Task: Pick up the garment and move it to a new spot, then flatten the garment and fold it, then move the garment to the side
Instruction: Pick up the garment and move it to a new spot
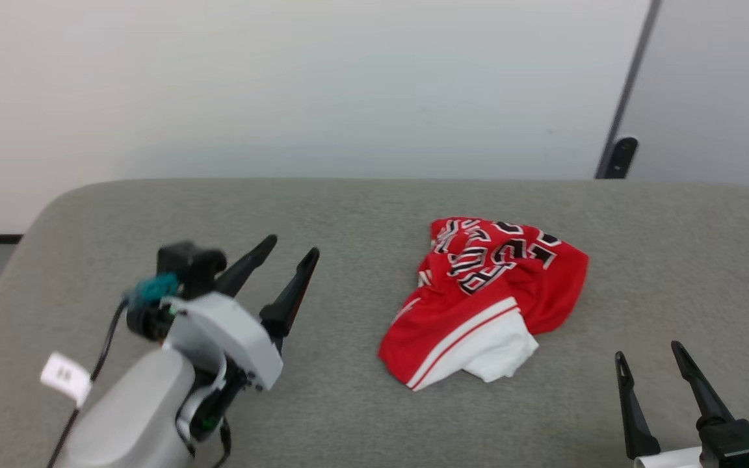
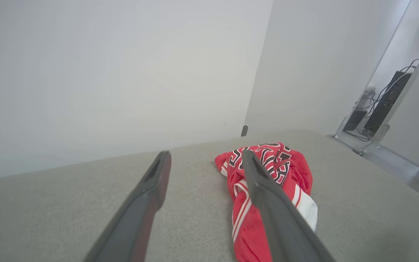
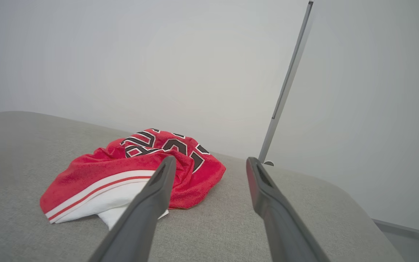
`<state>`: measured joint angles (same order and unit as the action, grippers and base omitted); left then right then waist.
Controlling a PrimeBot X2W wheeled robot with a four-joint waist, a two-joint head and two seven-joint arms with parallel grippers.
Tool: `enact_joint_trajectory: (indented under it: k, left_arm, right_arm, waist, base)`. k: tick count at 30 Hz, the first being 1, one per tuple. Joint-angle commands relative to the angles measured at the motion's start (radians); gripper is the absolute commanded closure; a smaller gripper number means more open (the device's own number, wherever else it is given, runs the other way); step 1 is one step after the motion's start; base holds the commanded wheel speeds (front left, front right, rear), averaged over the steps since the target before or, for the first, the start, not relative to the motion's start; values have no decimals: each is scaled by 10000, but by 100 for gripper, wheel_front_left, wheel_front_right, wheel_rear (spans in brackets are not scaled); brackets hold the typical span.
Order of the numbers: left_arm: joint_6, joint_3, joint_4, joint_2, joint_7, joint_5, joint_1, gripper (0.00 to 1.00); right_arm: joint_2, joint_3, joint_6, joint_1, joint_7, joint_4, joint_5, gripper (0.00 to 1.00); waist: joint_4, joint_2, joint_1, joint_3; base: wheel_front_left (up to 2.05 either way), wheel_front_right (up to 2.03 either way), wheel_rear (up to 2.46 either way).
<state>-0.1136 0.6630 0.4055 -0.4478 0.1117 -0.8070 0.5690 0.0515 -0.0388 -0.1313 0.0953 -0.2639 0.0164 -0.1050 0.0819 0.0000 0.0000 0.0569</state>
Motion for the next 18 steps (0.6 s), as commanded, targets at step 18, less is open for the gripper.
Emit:
enact_joint_trajectory:
  k: [18]
  left_arm:
    - [844, -3265, -1787, 900, 1525, 1611, -3994, 0]
  right_arm:
    - [-22, 356, 10, 435, -10, -209, 22, 0]
  waist:
    - [-1774, 0, 0, 590]
  base:
    - [0, 0, 0]
